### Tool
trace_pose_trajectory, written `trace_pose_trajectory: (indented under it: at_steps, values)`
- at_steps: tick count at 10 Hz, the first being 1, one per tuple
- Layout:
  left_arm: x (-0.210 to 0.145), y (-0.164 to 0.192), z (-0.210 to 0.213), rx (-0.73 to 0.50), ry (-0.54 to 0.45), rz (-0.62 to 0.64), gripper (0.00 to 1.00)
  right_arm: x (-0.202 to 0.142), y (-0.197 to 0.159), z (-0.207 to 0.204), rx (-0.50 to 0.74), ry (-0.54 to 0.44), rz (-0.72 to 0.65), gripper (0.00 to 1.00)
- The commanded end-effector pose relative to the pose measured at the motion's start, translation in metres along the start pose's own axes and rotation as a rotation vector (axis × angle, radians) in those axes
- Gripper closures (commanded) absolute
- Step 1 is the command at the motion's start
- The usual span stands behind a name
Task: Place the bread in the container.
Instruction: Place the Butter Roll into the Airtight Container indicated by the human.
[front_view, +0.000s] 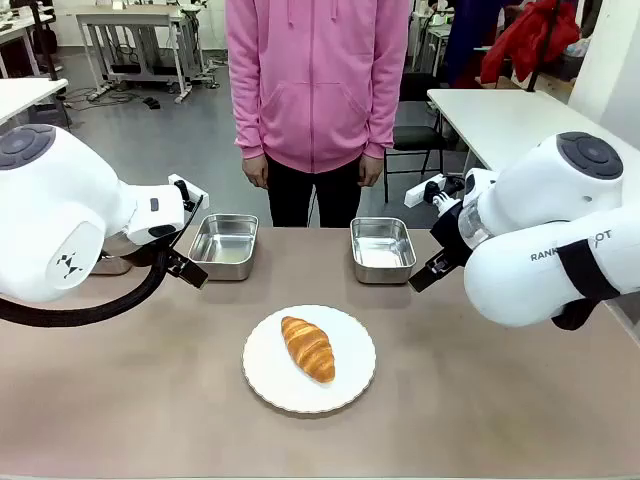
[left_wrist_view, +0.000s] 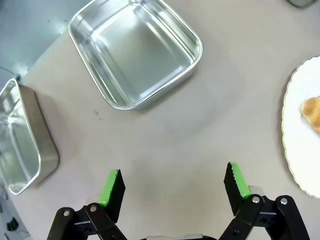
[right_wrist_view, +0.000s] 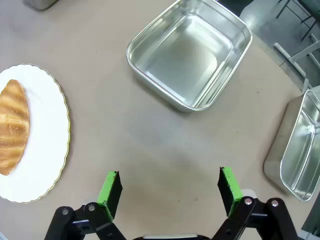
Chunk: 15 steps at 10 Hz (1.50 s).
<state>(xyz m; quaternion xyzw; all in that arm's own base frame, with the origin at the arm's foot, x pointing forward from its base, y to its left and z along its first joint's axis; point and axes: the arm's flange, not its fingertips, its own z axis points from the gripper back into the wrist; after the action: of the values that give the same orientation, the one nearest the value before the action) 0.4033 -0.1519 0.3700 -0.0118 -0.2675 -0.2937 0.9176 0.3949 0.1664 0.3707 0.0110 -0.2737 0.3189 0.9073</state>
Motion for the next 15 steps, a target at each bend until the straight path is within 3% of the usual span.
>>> trace_pose_trajectory:
  at_steps: [1, 9, 12, 15]
  values:
    - [0.0, 0.0, 0.0, 0.0, 0.0, 0.0, 0.0, 0.0, 0.0, 0.0, 0.0, 0.0, 0.0, 0.0]
    - [0.0, 0.0, 0.0, 0.0, 0.0, 0.0, 0.0, 0.0, 0.0, 0.0, 0.0, 0.0, 0.0, 0.0]
    - [0.018, 0.081, 0.073, -0.085, -0.134, 0.025, 0.0, 0.031, -0.087, 0.068, 0.004, -0.125, -0.088, 0.0]
    - [0.015, 0.166, 0.131, -0.167, -0.176, -0.02, 0.0, 0.007, -0.178, 0.123, 0.044, -0.203, -0.14, 0.0]
